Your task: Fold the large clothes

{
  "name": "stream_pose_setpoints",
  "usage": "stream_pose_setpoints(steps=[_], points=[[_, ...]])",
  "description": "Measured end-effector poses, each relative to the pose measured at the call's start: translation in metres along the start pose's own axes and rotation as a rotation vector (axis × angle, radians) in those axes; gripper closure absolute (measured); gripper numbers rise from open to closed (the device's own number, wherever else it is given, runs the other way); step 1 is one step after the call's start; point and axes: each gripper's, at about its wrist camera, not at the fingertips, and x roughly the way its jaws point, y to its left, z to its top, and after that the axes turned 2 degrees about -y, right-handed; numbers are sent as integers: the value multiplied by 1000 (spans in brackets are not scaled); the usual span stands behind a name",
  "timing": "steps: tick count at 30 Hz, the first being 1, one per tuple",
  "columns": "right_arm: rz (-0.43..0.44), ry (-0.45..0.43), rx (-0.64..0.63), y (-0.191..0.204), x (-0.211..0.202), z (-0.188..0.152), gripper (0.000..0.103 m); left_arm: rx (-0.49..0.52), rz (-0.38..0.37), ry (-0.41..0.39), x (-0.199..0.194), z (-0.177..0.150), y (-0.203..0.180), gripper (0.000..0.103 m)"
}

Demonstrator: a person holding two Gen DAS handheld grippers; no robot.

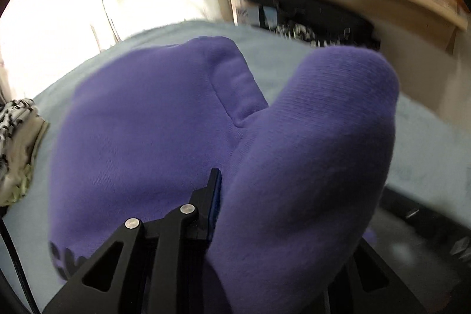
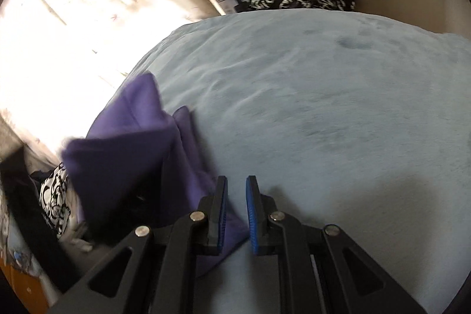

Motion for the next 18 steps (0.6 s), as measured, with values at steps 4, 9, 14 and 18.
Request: stream_pose_setpoints(steps=[4,9,14,18], points=[[10,24,25,-9,6,1,91,104,79,-27,1,-9,-24,83],[27,25,22,-8,6,2,90,81,-8,-22,-12,-2,-26,44],[40,5,18,-9,2,7,90,102,-33,-53,-31,5,-20,19],[51,-6,18,-7,-4,8,91,71,-89,-36,-41,11,-11,19]])
